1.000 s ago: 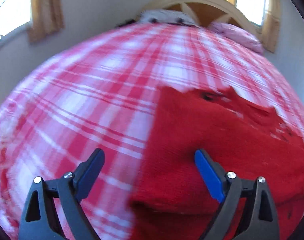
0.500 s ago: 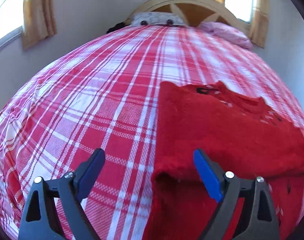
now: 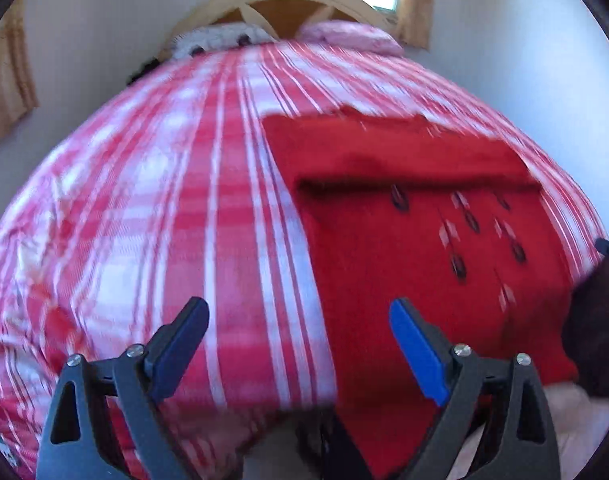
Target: Fold small clothes
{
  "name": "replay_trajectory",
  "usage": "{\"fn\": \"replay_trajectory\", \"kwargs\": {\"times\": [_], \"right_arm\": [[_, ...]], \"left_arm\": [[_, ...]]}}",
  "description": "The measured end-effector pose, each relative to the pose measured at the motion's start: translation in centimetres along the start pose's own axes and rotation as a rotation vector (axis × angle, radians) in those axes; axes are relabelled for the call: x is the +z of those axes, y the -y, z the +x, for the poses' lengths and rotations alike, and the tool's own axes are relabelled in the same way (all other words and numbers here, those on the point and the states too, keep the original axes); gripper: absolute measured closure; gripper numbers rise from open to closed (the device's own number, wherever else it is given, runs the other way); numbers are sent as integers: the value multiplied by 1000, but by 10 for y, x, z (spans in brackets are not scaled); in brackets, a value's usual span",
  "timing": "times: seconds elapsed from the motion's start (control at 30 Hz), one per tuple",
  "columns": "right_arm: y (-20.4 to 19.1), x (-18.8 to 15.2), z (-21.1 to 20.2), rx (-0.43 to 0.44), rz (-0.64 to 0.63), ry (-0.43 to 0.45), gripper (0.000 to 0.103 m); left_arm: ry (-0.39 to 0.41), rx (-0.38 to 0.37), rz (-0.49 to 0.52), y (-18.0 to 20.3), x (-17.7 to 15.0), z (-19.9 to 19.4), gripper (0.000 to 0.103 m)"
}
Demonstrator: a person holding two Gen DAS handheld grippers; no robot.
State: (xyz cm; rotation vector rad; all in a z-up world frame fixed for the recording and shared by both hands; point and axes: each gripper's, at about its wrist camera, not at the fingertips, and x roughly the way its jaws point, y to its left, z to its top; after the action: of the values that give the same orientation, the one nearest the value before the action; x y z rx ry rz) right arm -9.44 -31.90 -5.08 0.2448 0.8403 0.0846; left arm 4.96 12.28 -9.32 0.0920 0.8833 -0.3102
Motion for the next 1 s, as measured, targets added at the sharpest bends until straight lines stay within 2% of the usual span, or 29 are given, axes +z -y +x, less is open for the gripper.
{"fn": "replay_trajectory", "kwargs": {"times": [0.1, 0.23, 0.27, 0.37, 0.47, 0.67, 0.73, 0.93, 1.0], "right_arm": [[1, -29, 6, 13, 32, -61, 53], [-2, -62, 20, 85, 99, -143, 53], [-3, -67, 24, 90, 103, -163, 53], [-9, -78, 36, 103, 113, -213, 53], [-13, -87, 43, 104, 115, -253, 53], [-20, -106, 55, 75, 100, -331, 53], [-23, -109, 58, 45, 78, -340, 53], [-25, -106, 57, 37, 66, -347, 53], [-30, -107, 55, 26, 31, -339, 64]], "left_arm": [[-47, -14, 3, 3, -27, 0, 9], [-94, -94, -63, 9, -58, 2, 9], [-118, -126, -69, 15, -61, 8, 9], [-142, -143, -51, 29, -64, 17, 9], [-192, -202, -97, 34, -70, 28, 9], [-303, -224, -141, 43, -87, 54, 9], [-363, -249, -174, 47, -95, 66, 10], [-390, -313, -205, 55, -102, 71, 17], [-384, -314, -204, 59, -103, 70, 20]]}}
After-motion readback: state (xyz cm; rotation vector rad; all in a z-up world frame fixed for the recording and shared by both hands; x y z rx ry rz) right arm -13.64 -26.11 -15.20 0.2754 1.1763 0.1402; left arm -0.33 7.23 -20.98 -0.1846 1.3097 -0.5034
